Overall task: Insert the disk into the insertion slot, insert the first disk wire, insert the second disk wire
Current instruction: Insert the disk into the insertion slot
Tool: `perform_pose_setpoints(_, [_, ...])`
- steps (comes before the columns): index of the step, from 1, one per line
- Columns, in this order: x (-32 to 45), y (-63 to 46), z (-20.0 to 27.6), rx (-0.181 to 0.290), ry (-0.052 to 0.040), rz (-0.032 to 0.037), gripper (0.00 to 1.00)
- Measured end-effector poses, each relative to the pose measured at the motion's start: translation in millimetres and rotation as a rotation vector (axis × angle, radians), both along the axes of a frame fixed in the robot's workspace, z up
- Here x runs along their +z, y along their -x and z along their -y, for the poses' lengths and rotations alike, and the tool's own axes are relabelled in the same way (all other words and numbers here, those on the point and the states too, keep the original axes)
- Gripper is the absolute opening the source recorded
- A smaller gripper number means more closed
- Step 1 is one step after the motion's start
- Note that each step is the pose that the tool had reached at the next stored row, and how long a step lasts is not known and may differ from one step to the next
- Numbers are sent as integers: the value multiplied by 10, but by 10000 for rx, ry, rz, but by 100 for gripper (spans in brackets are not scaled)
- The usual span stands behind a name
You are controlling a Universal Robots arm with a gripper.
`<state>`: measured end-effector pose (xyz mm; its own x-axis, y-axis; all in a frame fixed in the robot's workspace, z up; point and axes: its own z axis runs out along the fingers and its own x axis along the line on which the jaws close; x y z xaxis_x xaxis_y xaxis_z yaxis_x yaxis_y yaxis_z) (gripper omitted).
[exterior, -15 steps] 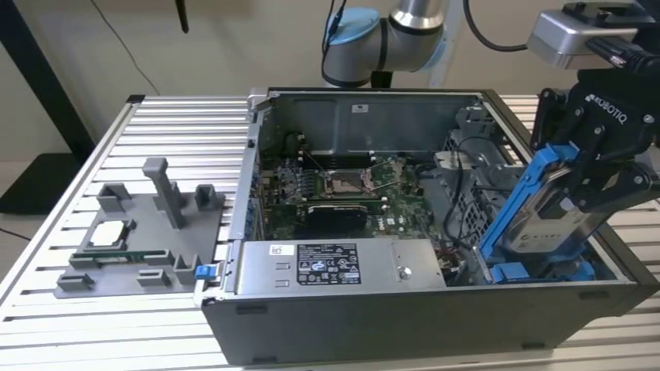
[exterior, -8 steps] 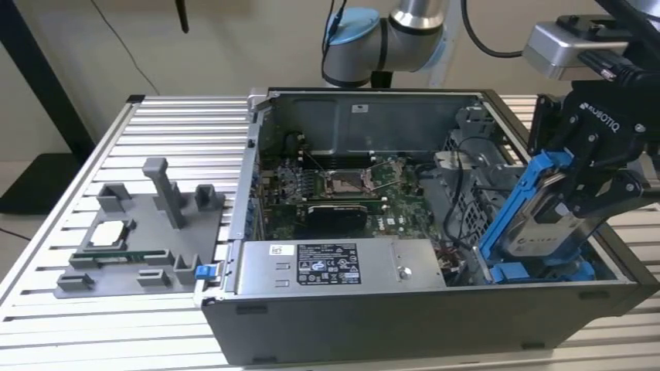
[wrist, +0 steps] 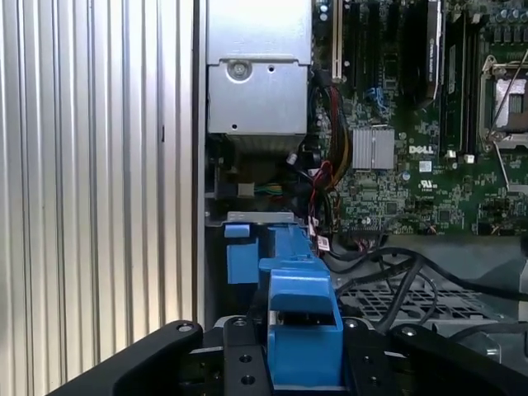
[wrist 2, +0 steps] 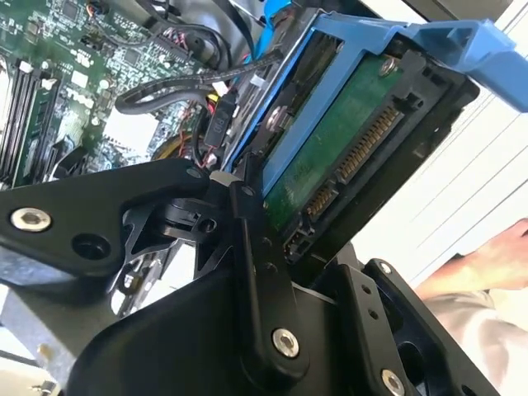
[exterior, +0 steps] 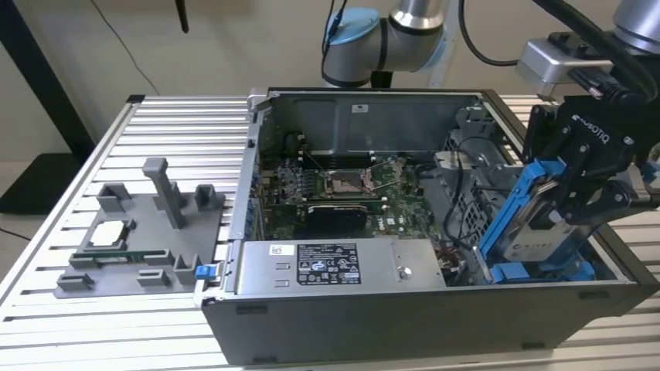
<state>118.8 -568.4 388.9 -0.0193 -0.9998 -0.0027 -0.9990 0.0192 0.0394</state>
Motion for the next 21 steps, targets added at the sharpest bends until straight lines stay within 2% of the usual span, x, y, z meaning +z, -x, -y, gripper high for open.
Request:
perform_pose_setpoints(5, [-50,-1,0,0,-21,0,0])
perform_pose_setpoints(12, [-56,-1,-1,1,-30,1,0])
perform_pose_setpoints(13, [-55,-1,-1,1,-25,1,100])
perform_pose_setpoints(21, [-3,-1,-4,-1,-22,-7,100])
